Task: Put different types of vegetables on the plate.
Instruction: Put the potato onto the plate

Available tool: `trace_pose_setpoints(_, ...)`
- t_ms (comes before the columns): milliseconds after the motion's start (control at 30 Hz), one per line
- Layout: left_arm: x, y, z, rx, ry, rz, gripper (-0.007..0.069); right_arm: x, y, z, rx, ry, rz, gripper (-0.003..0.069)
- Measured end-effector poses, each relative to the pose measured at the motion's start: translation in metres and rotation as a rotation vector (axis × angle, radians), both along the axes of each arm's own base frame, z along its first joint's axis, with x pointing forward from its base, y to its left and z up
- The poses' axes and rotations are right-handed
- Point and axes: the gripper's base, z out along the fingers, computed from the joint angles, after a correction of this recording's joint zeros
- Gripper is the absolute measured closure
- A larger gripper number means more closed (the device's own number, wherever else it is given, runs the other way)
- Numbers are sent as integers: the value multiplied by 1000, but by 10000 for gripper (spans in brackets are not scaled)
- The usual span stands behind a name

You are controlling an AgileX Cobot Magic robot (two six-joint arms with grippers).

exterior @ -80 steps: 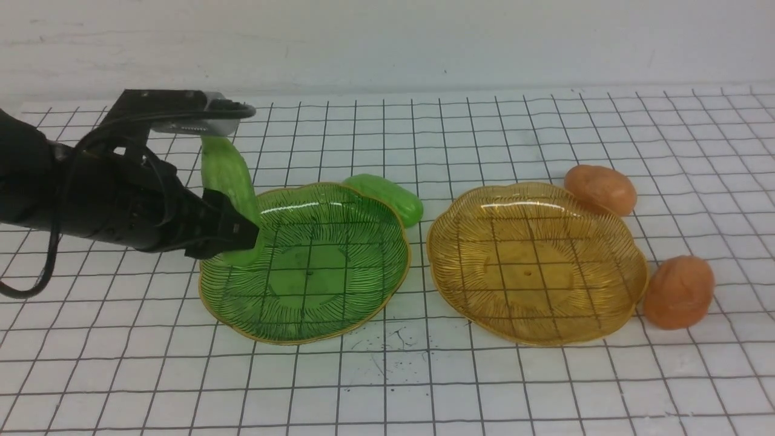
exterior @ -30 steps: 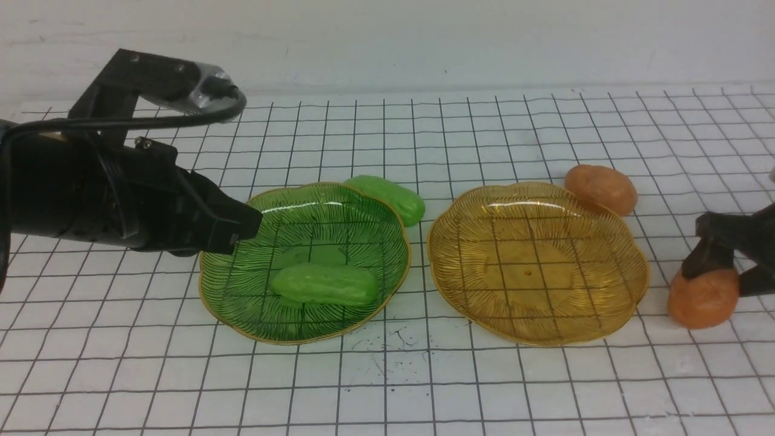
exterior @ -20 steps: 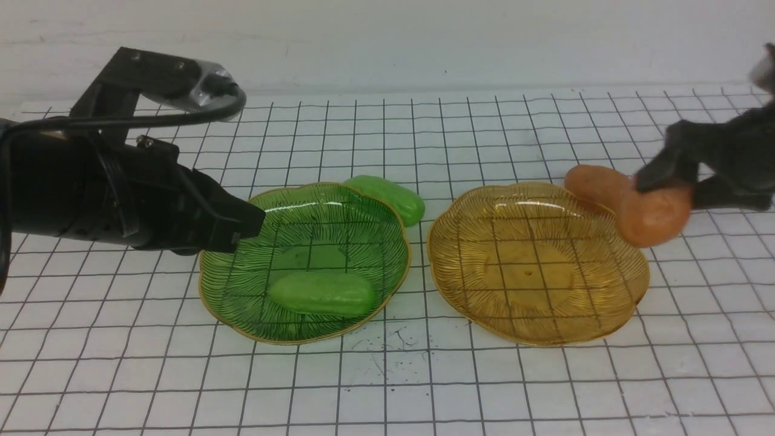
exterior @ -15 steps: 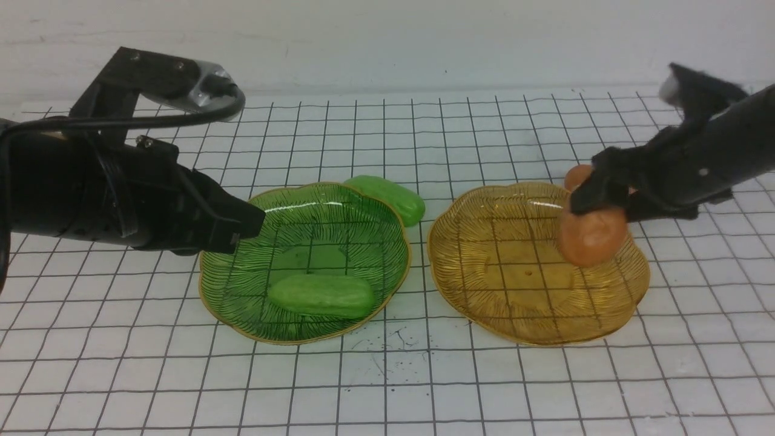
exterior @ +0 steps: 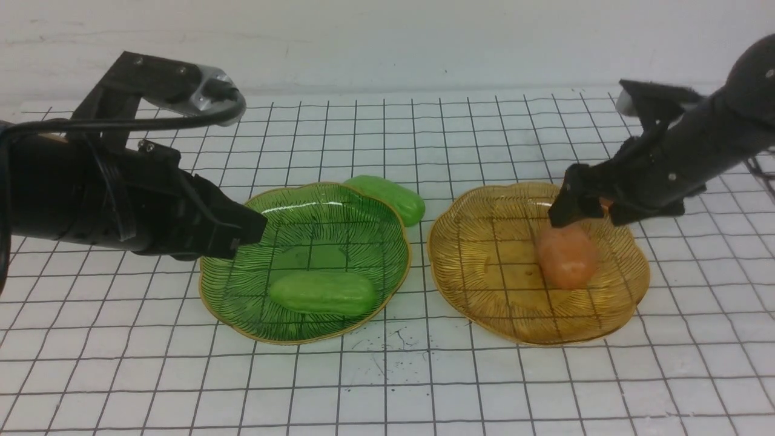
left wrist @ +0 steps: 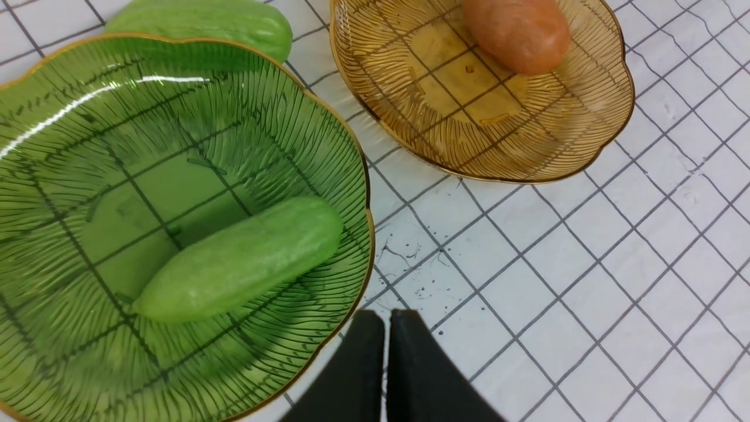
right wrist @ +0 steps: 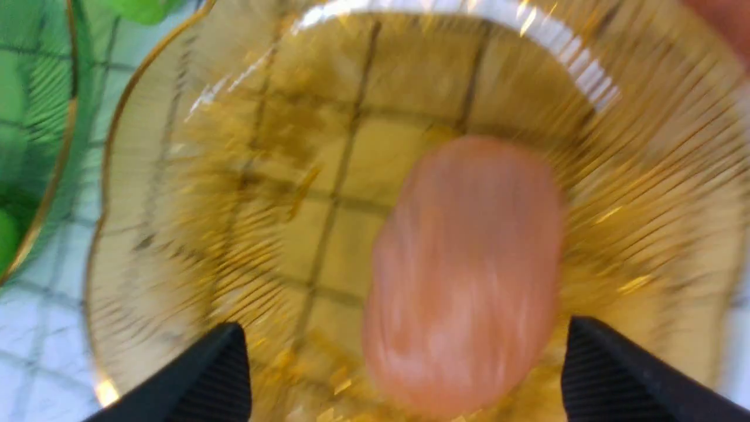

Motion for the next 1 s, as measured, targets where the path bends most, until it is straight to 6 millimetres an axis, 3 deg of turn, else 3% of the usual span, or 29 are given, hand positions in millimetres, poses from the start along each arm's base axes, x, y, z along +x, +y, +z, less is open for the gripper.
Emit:
trace_pose_setpoints(100,0,0,0,-2,4,0,632,22,-20,23,-48,-119,-78,-8)
trace_pose_setpoints(233,-2,-1,-1,-5,23,-9,632,47,-41,39,-62,-201,-138,-3)
trace_pose_setpoints(333,-4,-1,-2,-4,46,-26,632,81,-51,24,-69,-192,-135,4)
trace_pose_setpoints(367,-4,-1,-2,-4,47,-27,632,83,-51,25,-71,-198,-131,5)
trace_pose_setpoints(500,-6,-2,-3,-6,69,-41,632,113,-47,-20,-65,-89,-80,8)
trace_pose_setpoints(633,-8,-2,-3,-7,82,-49,632,122,-47,-46,-75,0,-52,12)
trace_pose_setpoints(1000,-10,-3,-4,-4,101,-65,632,129,-47,-81,-84,55,-33,21)
